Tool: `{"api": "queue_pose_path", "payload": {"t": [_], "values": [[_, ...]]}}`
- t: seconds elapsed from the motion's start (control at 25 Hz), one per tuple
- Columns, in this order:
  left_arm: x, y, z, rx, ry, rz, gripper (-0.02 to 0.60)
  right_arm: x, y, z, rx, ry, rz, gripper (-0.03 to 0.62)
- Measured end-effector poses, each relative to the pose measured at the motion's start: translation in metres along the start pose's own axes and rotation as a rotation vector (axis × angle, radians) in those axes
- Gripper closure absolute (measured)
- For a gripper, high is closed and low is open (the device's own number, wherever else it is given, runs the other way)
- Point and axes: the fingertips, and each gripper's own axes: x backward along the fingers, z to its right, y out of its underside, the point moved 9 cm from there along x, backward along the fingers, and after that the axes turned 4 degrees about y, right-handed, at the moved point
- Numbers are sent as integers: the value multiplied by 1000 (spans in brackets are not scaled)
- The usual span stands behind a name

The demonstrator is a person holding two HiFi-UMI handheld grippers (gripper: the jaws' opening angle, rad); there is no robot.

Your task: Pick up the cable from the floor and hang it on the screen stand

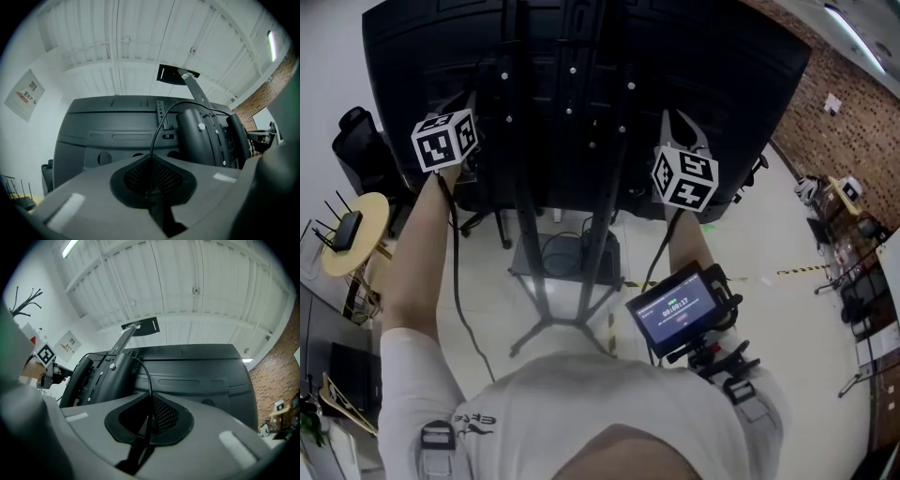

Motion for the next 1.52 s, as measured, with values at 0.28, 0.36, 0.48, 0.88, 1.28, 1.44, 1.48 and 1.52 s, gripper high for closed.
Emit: {"api": "queue_pose_path", "payload": {"t": [0.28,0.36,0.48,0.88,1.28,1.44,1.48,1.52], "values": [[-10,3,12,-5,23,-29,572,1,2,4,41,29,-35,560],[-13,6,14,-4,29,-34,572,1,4,4,41,30,-45,559],[-14,8,16,-8,24,-26,574,0,6,2,47,27,-62,559],[-14,13,20,-19,43,6,572,3,16,-6,47,1,-75,559],[-14,27,23,0,62,39,571,5,29,-17,44,-29,-74,556],[-14,29,25,0,73,51,569,3,30,-19,43,-30,-75,556],[-14,30,26,-2,76,52,569,3,31,-19,42,-27,-76,554],[-14,31,27,-5,79,54,569,3,31,-18,40,-23,-78,554]]}}
